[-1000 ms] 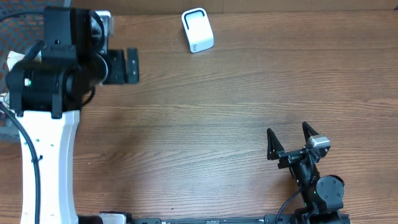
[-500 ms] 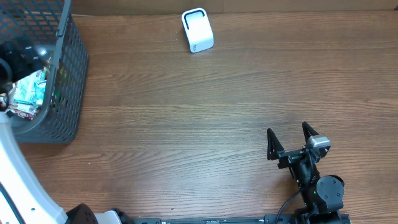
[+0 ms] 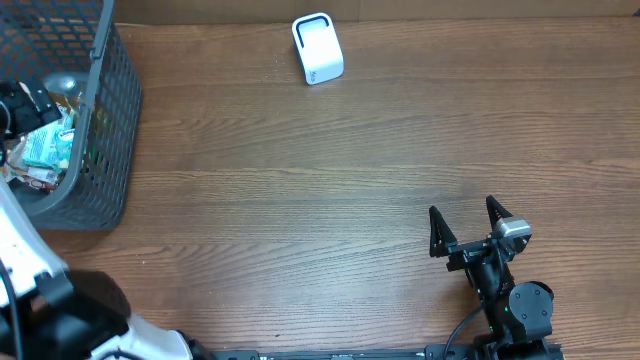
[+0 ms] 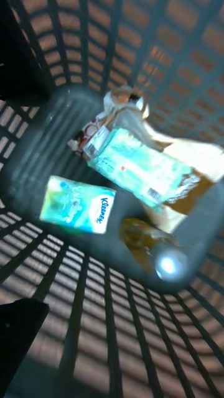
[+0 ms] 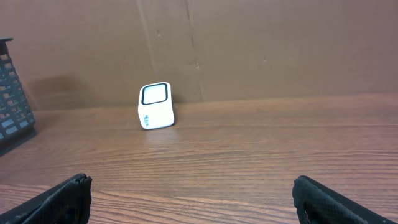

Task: Scan the item barcode

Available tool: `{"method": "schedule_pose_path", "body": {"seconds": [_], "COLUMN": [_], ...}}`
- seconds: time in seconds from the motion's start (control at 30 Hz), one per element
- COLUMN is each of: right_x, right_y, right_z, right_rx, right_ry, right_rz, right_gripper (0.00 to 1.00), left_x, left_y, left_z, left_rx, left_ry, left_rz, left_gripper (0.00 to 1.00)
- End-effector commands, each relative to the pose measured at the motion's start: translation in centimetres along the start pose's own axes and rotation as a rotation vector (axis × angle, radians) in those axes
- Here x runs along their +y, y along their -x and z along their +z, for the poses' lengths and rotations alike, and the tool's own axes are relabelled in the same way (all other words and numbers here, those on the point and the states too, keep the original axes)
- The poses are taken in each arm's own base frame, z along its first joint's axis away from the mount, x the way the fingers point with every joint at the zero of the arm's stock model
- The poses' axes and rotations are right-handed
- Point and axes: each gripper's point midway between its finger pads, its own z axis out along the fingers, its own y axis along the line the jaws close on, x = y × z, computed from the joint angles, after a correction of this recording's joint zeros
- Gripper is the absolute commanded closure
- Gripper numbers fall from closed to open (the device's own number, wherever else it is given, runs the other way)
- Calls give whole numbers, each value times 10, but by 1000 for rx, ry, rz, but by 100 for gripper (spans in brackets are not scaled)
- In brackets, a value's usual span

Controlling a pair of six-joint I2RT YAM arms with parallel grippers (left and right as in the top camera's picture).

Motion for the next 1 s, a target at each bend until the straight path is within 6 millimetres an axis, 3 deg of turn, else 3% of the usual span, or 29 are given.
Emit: {"method": "schedule_pose_path", "body": {"seconds": [0.0, 0.2, 0.5, 0.63, 0.97], "right_x": [-1, -1, -1, -1, -1], "right_y": [-2, -2, -2, -2, -2], "right_z": [0, 0, 0, 0, 0], "right_rx": [-4, -4, -4, -4, -4], "right_ry": [-1, -1, -1, -1, -1], "right_rz": [-4, -4, -4, -4, -4], "right_gripper": [0, 0, 0, 0, 0], "left_x": [3, 3, 3, -8, -9], "left_y": [-2, -18, -46, -56, -66], "left_z": [25, 73, 125, 136, 151], "left_rx": [44, 155, 297, 331, 368], "left_ry": [-18, -42, -73, -141, -155], "left_rz": [75, 76, 99, 113, 130], "left_gripper": [1, 0, 0, 0, 0]}}
